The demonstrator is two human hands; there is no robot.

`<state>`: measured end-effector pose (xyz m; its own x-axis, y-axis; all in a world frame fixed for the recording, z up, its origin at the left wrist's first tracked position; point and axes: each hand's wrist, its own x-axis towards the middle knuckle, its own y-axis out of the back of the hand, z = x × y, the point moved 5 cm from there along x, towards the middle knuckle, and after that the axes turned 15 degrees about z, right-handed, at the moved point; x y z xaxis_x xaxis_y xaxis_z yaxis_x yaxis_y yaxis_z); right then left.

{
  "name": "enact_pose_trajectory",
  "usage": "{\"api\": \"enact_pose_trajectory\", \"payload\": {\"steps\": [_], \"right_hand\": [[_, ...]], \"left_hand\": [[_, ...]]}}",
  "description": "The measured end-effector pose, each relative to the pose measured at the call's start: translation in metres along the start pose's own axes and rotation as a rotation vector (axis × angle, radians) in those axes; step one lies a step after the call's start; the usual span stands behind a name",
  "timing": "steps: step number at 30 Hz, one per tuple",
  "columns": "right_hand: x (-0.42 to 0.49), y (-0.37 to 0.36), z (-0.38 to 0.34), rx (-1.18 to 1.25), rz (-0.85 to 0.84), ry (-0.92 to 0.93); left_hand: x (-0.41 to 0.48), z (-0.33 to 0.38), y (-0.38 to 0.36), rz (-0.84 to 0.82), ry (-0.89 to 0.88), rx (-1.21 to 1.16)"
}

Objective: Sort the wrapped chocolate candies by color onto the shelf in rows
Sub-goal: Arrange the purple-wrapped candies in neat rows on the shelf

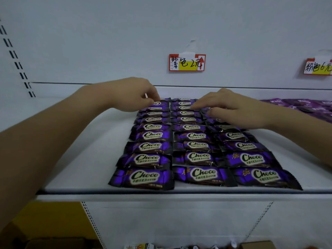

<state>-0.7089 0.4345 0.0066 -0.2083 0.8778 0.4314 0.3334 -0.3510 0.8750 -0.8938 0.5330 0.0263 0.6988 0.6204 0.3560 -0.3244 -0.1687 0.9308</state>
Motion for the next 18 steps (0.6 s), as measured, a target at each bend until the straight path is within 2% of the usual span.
{"api": "enact_pose_trajectory", "payload": {"steps": [3, 6, 10, 15, 18], "right_hand": [[-0.002, -0.007, -0.002, 0.004, -0.074, -0.031], [0.000, -0.003, -0.001, 0.046, -0.024, -0.072], [0.006, 0.003, 0.013, -0.045, 0.045, -0.163], [0.004, 0.008, 0.029, -0.107, 0.061, -0.295], [0.003, 0.009, 0.031, -0.111, 0.050, -0.315]], "left_hand": [[0.003, -0.008, -0.010, -0.012, 0.032, 0.013], [0.010, -0.012, -0.018, -0.004, 0.076, -0.005], [0.015, -0.016, -0.026, -0.045, 0.118, -0.059], [0.016, -0.022, -0.020, 0.015, 0.083, -0.077], [0.016, -0.018, -0.022, -0.013, 0.090, -0.118]]}}
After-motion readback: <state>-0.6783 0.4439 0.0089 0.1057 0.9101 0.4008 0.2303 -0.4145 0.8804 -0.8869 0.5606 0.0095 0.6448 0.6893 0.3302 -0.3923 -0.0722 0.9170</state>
